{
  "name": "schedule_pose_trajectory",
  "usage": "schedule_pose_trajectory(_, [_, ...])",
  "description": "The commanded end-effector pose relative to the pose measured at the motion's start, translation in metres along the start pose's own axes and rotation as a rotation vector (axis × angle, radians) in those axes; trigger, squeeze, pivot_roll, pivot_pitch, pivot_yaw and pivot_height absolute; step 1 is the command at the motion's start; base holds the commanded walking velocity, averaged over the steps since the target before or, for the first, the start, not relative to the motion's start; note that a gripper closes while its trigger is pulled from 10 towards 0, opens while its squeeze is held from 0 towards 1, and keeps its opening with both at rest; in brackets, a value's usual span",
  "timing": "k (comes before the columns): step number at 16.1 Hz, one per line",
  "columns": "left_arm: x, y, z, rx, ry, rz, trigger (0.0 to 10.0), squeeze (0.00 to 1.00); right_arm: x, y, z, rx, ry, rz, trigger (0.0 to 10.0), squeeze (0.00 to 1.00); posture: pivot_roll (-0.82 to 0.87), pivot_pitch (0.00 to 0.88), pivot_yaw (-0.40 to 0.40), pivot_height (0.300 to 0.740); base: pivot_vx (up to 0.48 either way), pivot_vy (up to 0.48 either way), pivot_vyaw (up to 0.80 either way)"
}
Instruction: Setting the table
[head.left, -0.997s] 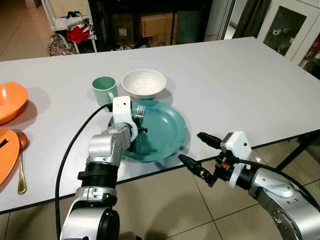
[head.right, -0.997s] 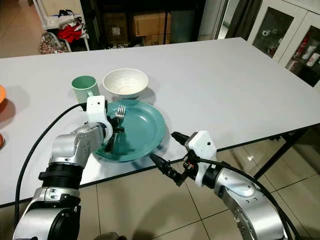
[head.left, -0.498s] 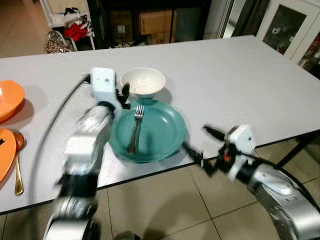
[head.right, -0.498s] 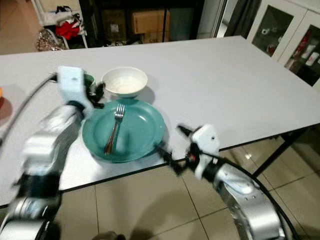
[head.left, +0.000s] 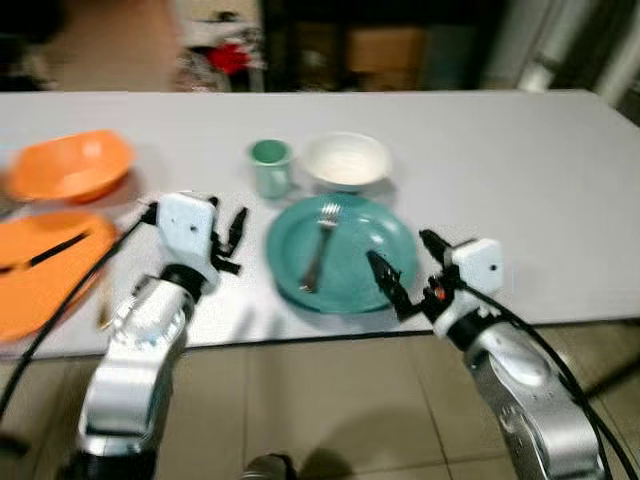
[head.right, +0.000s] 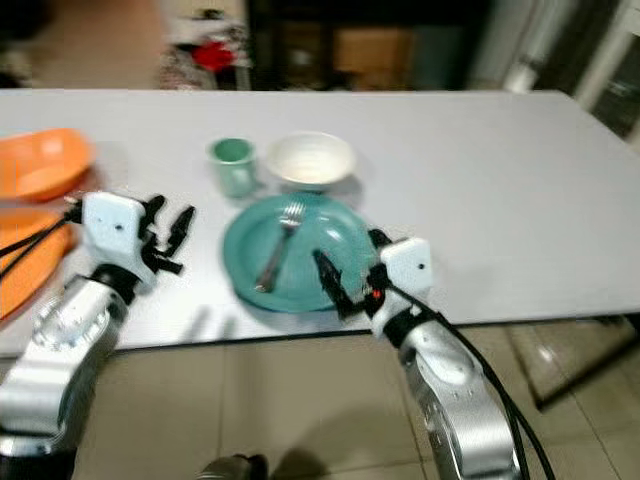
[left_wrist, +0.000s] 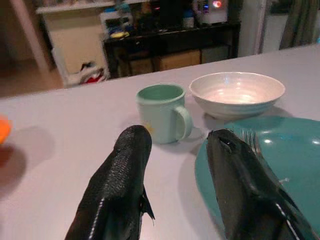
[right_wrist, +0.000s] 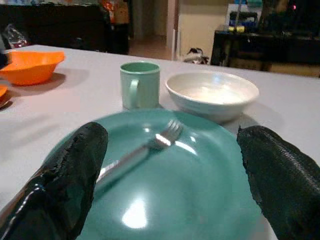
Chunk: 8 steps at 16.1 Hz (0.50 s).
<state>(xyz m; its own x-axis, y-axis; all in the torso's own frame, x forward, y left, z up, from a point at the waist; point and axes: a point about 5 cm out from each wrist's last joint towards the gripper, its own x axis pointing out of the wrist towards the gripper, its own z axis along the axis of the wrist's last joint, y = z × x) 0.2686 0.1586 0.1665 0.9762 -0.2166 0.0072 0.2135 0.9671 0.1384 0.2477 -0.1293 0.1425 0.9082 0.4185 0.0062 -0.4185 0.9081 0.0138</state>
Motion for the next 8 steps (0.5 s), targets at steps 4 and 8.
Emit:
schedule_pose_trajectory(4, [0.001, -0.009, -0.011, -0.048, 0.082, -0.011, 10.0, 0.0, 0.003, -0.02, -0.003, -0.038, -0.004, -0.131, 10.0, 0.0, 0.05, 0.0, 0.018, 0.74, 0.0, 0.0, 0.8])
schedule_pose_trajectory(8, [0.004, 0.001, -0.013, -0.033, 0.092, 0.042, 10.0, 0.0, 0.001, -0.019, -0.002, -0.034, -0.003, -0.099, 10.0, 0.0, 0.05, 0.0, 0.026, 0.74, 0.0, 0.0, 0.8])
